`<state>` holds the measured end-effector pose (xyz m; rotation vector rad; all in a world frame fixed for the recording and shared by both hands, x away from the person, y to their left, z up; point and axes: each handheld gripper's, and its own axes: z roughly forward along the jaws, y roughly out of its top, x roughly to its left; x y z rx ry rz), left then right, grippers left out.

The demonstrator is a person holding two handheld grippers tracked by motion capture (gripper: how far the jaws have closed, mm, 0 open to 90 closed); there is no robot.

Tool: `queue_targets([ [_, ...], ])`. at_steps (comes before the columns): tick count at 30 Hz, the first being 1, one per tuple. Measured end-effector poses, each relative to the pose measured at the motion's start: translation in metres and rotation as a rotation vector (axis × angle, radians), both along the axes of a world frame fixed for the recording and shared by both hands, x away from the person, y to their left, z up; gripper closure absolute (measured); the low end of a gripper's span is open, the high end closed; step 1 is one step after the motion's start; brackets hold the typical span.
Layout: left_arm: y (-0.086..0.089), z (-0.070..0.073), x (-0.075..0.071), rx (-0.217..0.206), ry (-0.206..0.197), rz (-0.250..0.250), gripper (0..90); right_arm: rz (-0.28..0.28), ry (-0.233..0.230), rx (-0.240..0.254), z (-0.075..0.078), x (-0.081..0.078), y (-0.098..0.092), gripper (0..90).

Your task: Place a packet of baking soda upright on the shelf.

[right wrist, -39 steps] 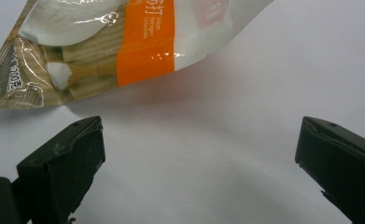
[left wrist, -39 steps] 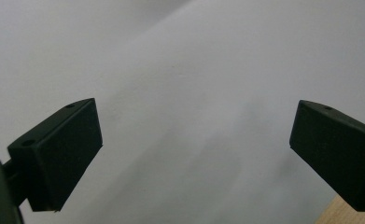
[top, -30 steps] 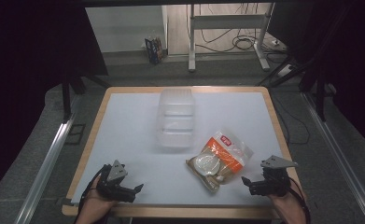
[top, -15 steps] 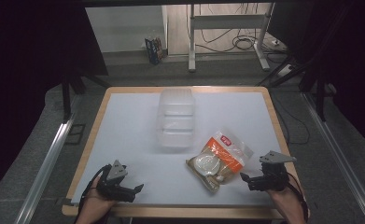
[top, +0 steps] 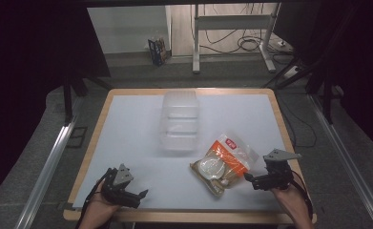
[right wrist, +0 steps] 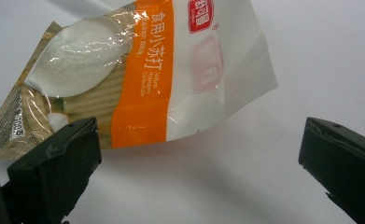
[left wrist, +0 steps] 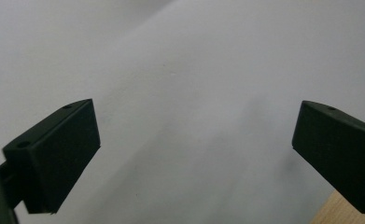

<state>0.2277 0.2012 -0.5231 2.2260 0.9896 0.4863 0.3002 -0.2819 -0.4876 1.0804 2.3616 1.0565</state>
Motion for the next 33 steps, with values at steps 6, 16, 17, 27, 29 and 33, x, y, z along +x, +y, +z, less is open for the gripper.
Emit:
queue_targets([
  [6, 0.004, 0.001, 0.004, -0.098, 0.023, -0.001, 0.0, 0.011, 0.016, 0.011, 0.004, 0.011, 0.003, 0.0],
  [16, 0.004, 0.001, 0.005, -0.142, 0.038, 0.005, 0.0, 0.023, 0.05, 0.004, 0.007, 0.03, 0.009, 0.2],
  [17, 0.003, 0.001, 0.006, -0.139, 0.04, 0.008, 0.0, 0.026, 0.05, 0.004, 0.007, 0.032, 0.01, 0.2],
  [27, 0.003, 0.0, 0.007, -0.131, 0.049, 0.024, 0.0, 0.045, 0.101, 0.009, 0.006, 0.06, 0.024, 0.3],
  [29, 0.004, 0.0, 0.007, -0.136, 0.052, 0.022, 0.0, 0.042, 0.137, 0.027, 0.003, 0.065, 0.027, 0.9],
  [33, 0.001, 0.0, 0.007, -0.115, 0.051, 0.01, 0.0, 0.06, 0.188, 0.034, -0.001, 0.07, 0.034, 6.5],
])
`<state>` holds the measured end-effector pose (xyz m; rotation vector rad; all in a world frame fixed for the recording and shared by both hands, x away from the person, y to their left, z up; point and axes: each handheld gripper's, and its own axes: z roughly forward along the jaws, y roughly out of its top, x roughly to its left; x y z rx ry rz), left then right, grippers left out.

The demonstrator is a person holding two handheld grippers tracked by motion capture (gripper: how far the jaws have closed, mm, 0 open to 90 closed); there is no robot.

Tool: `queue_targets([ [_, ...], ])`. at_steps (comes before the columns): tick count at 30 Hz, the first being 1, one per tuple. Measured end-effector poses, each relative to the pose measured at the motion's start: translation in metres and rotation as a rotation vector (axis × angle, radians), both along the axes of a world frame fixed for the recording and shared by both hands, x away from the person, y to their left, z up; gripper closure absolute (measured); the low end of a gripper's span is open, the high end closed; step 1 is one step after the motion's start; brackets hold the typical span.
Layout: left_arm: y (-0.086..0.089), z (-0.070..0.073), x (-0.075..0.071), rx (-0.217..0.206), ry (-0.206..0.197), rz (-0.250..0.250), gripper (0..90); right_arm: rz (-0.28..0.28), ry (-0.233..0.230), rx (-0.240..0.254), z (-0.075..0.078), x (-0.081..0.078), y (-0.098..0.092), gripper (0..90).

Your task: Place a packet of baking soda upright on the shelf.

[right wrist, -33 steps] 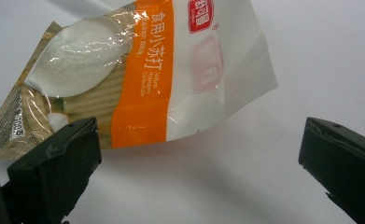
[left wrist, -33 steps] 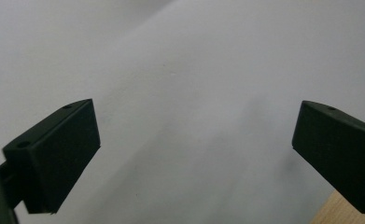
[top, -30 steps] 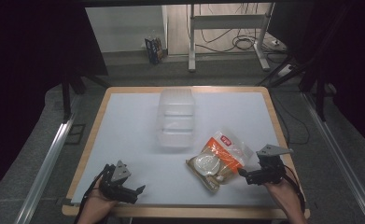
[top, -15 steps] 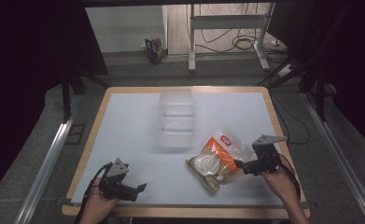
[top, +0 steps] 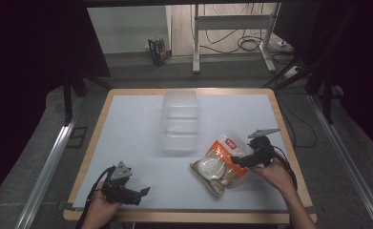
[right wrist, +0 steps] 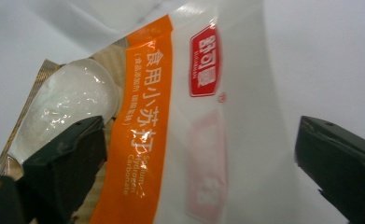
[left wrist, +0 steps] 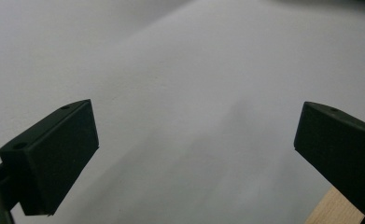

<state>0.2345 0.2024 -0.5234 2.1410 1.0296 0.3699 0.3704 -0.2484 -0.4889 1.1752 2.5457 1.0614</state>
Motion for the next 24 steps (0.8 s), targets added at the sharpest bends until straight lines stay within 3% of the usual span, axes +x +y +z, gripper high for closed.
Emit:
queue_targets([
  [5, -0.004, 0.0, -0.001, 0.041, -0.01, -0.02, 0.0, 0.024, 0.062, 0.033, -0.001, 0.003, 0.008, 27.8],
  [8, -0.004, 0.0, -0.001, 0.044, -0.011, -0.019, 0.0, 0.061, 0.082, 0.022, -0.001, 0.003, 0.013, 39.8],
  [11, -0.004, 0.0, -0.001, 0.043, -0.012, -0.017, 0.0, 0.097, 0.055, -0.014, 0.0, -0.001, 0.021, 54.9],
  [13, -0.004, 0.0, -0.001, 0.045, -0.012, -0.017, 0.0, 0.1, 0.023, -0.055, 0.002, -0.003, 0.023, 69.9],
  [16, -0.005, 0.0, -0.002, 0.054, -0.014, -0.016, 0.0, 0.116, -0.027, -0.072, 0.009, -0.007, 0.024, 87.2],
  [24, -0.006, 0.0, -0.002, 0.063, -0.019, -0.014, 0.0, 0.14, -0.005, 0.048, 0.024, -0.01, 0.017, 88.6],
])
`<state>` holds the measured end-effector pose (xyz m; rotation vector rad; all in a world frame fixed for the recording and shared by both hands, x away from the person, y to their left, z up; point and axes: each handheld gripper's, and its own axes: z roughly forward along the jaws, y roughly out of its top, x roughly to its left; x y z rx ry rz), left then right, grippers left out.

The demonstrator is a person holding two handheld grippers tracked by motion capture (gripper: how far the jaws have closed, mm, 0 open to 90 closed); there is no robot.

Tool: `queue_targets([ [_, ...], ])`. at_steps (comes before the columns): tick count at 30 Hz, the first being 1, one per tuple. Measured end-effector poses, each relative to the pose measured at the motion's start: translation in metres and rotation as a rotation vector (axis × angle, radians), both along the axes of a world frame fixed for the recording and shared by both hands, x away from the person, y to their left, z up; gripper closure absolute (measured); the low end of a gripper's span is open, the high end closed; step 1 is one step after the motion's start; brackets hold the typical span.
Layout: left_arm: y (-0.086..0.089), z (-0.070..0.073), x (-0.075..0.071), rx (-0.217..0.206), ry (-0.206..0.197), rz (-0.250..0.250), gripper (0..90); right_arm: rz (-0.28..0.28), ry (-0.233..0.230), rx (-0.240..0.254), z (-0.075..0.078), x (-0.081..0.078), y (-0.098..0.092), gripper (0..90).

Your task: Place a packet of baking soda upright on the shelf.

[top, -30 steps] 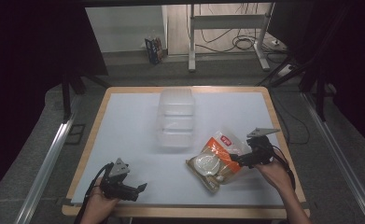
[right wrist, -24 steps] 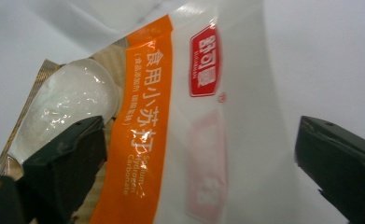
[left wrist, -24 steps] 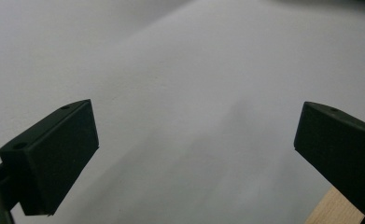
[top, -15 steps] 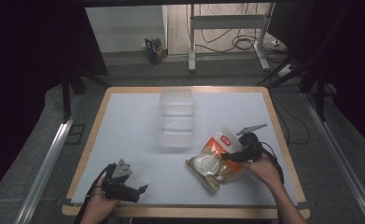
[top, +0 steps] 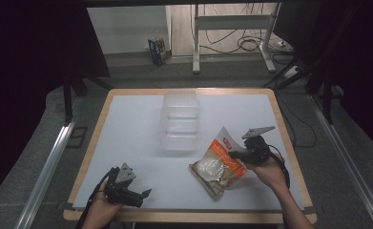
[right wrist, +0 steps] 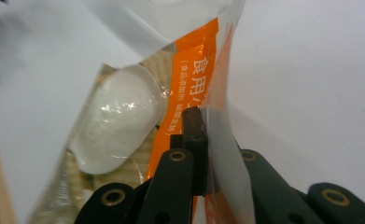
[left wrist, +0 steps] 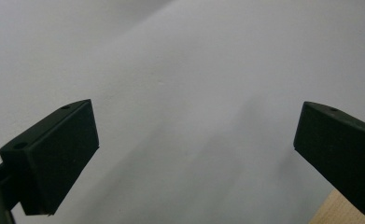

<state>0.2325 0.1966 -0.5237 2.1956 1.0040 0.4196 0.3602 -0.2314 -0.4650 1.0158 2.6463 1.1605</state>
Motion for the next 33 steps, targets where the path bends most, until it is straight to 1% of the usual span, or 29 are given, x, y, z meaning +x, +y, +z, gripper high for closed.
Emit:
queue_targets([
  [2, 0.001, 0.0, 0.0, 0.001, 0.002, -0.001, 0.0, 0.015, 0.01, 0.027, 0.007, -0.001, 0.001, 88.7],
  [4, 0.001, 0.0, 0.0, 0.001, 0.002, -0.001, 0.0, 0.03, 0.002, 0.027, 0.016, -0.004, 0.005, 88.7],
  [8, 0.0, 0.0, 0.0, 0.004, 0.001, 0.0, 0.0, 0.065, -0.04, 0.001, 0.032, -0.01, 0.016, 88.7],
  [14, 0.0, 0.0, 0.0, 0.004, 0.0, 0.0, 0.0, 0.086, -0.092, -0.046, 0.052, -0.016, 0.026, 88.7],
  [20, 0.001, 0.0, 0.001, -0.001, 0.005, 0.002, 0.0, 0.075, -0.119, -0.061, 0.064, -0.016, 0.028, 88.7],
  [25, 0.0, 0.0, 0.001, 0.007, 0.003, 0.0, 0.0, 0.049, -0.139, -0.078, 0.07, -0.013, 0.028, 88.8],
  [28, 0.0, 0.0, 0.001, 0.006, 0.005, 0.001, 0.0, 0.034, -0.15, -0.091, 0.074, -0.009, 0.027, 88.8],
  [33, 0.0, 0.0, 0.001, 0.0, 0.009, 0.003, 0.0, 0.012, -0.163, -0.09, 0.082, -0.001, 0.024, 88.8],
])
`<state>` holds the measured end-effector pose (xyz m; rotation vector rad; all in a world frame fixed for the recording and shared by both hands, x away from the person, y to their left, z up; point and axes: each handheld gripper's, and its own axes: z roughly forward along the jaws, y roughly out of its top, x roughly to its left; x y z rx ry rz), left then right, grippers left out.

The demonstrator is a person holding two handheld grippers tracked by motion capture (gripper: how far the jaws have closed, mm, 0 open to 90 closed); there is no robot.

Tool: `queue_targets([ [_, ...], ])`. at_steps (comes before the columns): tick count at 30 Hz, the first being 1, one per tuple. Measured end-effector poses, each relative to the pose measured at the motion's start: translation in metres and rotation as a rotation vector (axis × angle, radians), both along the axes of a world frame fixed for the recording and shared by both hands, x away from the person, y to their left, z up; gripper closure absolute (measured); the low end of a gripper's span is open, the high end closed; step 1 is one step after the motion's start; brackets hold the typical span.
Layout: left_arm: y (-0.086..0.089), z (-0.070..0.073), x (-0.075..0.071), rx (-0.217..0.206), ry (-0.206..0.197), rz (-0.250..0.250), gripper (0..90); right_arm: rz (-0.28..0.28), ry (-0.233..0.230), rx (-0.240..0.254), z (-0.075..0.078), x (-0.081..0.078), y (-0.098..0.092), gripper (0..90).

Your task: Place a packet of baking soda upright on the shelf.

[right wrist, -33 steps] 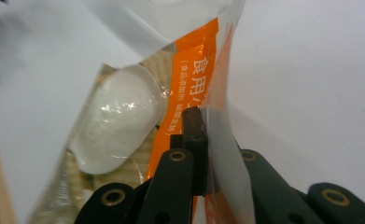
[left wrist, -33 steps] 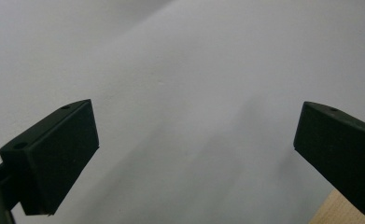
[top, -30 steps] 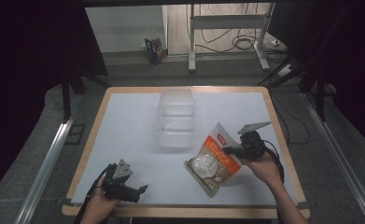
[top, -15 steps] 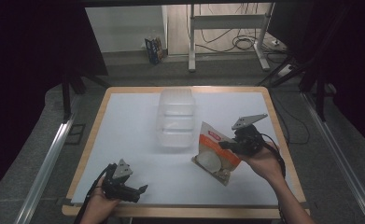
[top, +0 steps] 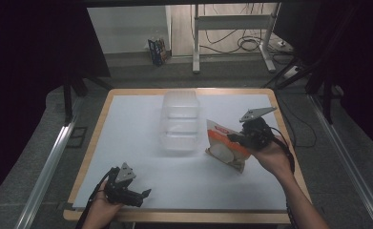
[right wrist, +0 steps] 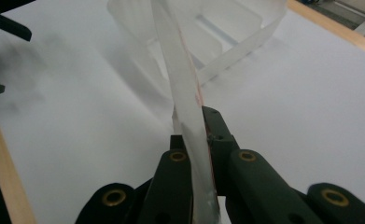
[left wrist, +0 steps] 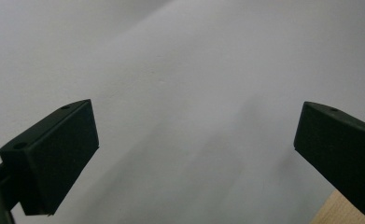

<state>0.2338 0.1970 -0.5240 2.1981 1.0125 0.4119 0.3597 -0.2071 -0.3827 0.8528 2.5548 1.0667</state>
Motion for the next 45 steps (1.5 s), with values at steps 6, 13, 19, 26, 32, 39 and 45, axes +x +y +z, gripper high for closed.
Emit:
queue_targets([
  [6, 0.002, 0.0, 0.001, -0.011, 0.008, 0.007, 0.0, -0.012, -0.018, 0.003, 0.011, 0.013, 0.0, 88.8],
  [13, 0.003, 0.0, 0.001, -0.022, 0.011, 0.016, 0.0, -0.026, -0.042, 0.03, 0.024, 0.029, 0.001, 88.8],
  [19, 0.003, 0.0, 0.001, -0.028, 0.013, 0.014, 0.0, -0.043, -0.059, 0.056, 0.035, 0.046, 0.005, 88.8],
  [26, 0.003, 0.0, 0.001, -0.028, 0.014, 0.013, 0.0, -0.056, -0.071, 0.067, 0.041, 0.069, 0.017, 88.7],
  [32, 0.004, 0.0, 0.002, -0.029, 0.016, 0.009, 0.0, -0.067, -0.068, 0.081, 0.041, 0.087, 0.027, 88.7],
  [39, 0.003, 0.0, 0.001, -0.024, 0.016, 0.006, 0.0, -0.068, -0.074, 0.079, 0.043, 0.102, 0.041, 88.7],
  [45, 0.004, 0.0, 0.002, -0.03, 0.019, 0.007, 0.0, -0.064, -0.072, 0.098, 0.043, 0.113, 0.053, 88.7],
])
